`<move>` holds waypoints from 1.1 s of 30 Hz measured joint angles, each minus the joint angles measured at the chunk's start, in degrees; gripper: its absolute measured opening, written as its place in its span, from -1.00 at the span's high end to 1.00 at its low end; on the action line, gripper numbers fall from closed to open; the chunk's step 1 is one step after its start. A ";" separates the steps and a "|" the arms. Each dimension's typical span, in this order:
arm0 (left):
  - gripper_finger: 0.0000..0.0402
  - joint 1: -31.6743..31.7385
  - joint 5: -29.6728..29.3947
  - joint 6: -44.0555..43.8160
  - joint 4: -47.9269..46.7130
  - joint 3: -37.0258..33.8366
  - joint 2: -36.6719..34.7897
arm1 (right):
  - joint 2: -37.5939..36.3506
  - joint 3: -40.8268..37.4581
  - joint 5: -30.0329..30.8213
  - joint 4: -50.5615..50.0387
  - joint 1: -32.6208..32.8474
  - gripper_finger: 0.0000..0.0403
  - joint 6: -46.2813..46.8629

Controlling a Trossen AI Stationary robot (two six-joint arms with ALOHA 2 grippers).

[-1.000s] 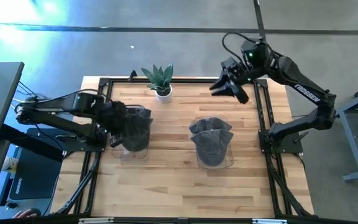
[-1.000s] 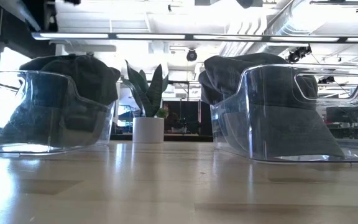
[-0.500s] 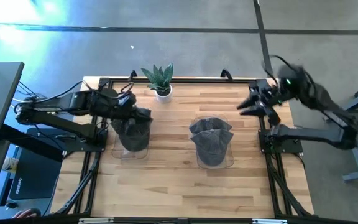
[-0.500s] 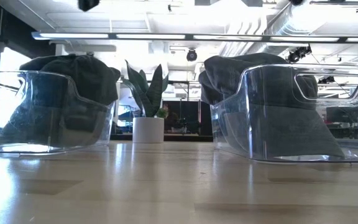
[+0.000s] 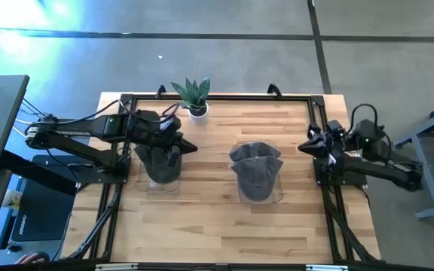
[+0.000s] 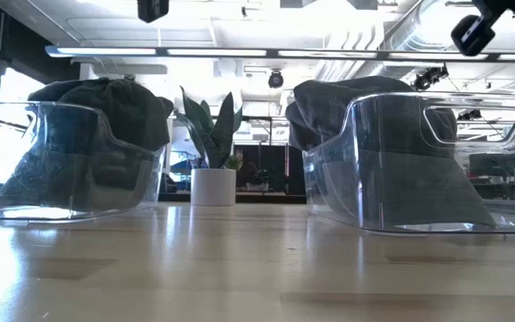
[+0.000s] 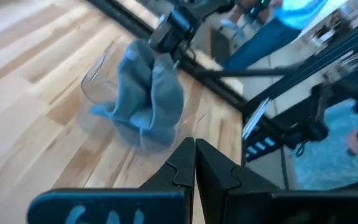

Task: Pick & Place hat
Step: Return to Home Position

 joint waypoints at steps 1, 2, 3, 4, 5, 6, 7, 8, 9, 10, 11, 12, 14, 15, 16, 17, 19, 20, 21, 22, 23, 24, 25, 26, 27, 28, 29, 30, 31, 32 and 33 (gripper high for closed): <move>0.96 0.00 -0.27 -0.38 0.45 0.11 -0.09 | -0.81 -1.63 0.35 1.68 0.74 0.93 -0.01; 0.96 0.00 -1.05 -0.96 0.47 0.12 -0.16 | -1.52 -3.02 0.73 3.13 1.48 0.96 0.05; 0.96 0.00 -1.82 -1.32 0.54 0.12 -0.08 | -2.20 -4.41 1.46 4.07 2.25 0.96 0.29; 0.96 0.00 -2.55 -1.56 0.84 0.10 0.09 | -2.78 -5.82 2.48 4.65 3.08 0.95 0.50; 0.96 0.00 -2.90 -1.82 0.97 0.09 0.23 | -3.20 -7.08 3.73 4.95 3.94 0.94 0.43; 0.96 0.00 -3.17 -2.18 1.09 0.06 0.28 | -3.57 -8.25 5.05 4.92 4.86 0.95 -0.07; 0.96 0.00 -3.61 -2.51 1.48 0.05 0.28 | -3.94 -9.43 6.37 4.98 5.76 0.97 -0.75; 0.96 0.00 -3.85 -2.75 2.12 0.05 0.26 | -4.27 -10.58 7.66 5.55 6.66 0.98 -1.56; 0.96 0.00 -4.02 -2.79 2.46 0.07 0.26 | -4.48 -11.65 8.76 6.57 7.51 0.99 -2.35; 0.96 0.00 -4.25 -2.93 2.40 0.06 0.26 | -4.77 -12.78 10.10 7.86 8.34 0.98 -2.64; 0.96 0.00 -4.44 -3.21 2.32 0.07 0.26 | -4.97 -13.96 10.88 9.34 9.12 0.98 -2.68; 0.96 0.00 -4.56 -3.62 2.34 0.05 0.26 | -5.14 -15.12 11.44 10.98 9.90 0.98 -2.70; 0.96 0.00 -4.64 -4.17 2.37 0.06 0.26 | -5.22 -17.76 12.49 14.41 11.76 0.99 -2.84; 0.96 0.00 -4.64 -4.26 2.44 0.07 0.26 | -5.25 -19.15 13.25 16.30 12.69 0.99 -3.12; 0.96 0.00 -4.67 -4.27 2.43 0.06 0.32 | -5.25 -20.48 14.32 17.94 13.59 0.99 -3.56; 0.96 0.00 -4.72 -4.27 2.52 0.06 0.66 | -5.25 -21.69 15.42 19.29 14.37 0.98 -4.12; 0.96 0.00 -5.30 -4.29 2.70 0.05 1.21 | -5.25 -23.95 17.06 21.33 15.65 0.99 -4.70; 0.96 0.00 -5.49 -4.29 2.53 0.00 1.29 | -5.24 -24.95 17.34 21.90 16.08 0.99 -5.09; 0.96 0.00 -5.64 -4.31 2.67 -0.01 1.27 | -5.23 -25.82 17.43 22.45 16.45 0.99 -5.38; 0.96 0.00 -5.73 -4.31 3.19 0.00 1.17 | -5.36 -26.77 17.42 23.23 16.75 0.99 -5.42; 0.96 0.00 -5.74 -4.31 3.60 0.06 1.10 | -5.47 -27.11 17.46 22.78 16.97 0.99 -5.60; 0.96 0.00 -5.76 -4.31 3.81 0.07 1.09 | -5.46 -27.06 17.50 21.72 17.06 0.99 -6.07; 0.96 0.00 -5.78 -4.30 3.81 0.07 1.10 | -5.49 -27.10 17.55 20.28 17.06 0.99 -6.77; 0.96 0.01 -5.80 -4.28 3.82 0.07 1.14 | -5.44 -27.13 17.62 19.08 17.03 0.99 -7.45; 0.96 0.00 -5.82 -4.24 3.85 0.07 1.15 | -5.46 -27.13 17.64 17.84 16.89 0.99 -8.25; 0.96 0.00 -5.81 -4.07 3.90 0.07 1.15 | -5.47 -27.13 18.09 16.67 16.71 0.99 -9.02; 0.96 0.00 -5.81 -3.85 4.03 0.07 1.13 | -5.35 -27.11 19.29 15.74 16.55 0.99 -9.75; 0.96 0.00 -5.82 -3.59 4.04 0.07 1.13 | -5.18 -27.10 20.55 15.58 16.43 1.00 -10.96; 0.96 0.00 -5.81 -3.14 3.90 0.07 1.13 | -5.10 -27.13 21.49 15.44 16.36 1.00 -12.07; 0.96 0.00 -5.80 -2.76 3.88 0.07 1.13 | -5.09 -27.13 22.46 15.21 16.32 0.99 -12.97; 0.96 0.00 -5.82 -2.68 3.88 0.07 1.13 | -5.08 -27.13 23.18 15.05 16.23 0.99 -13.26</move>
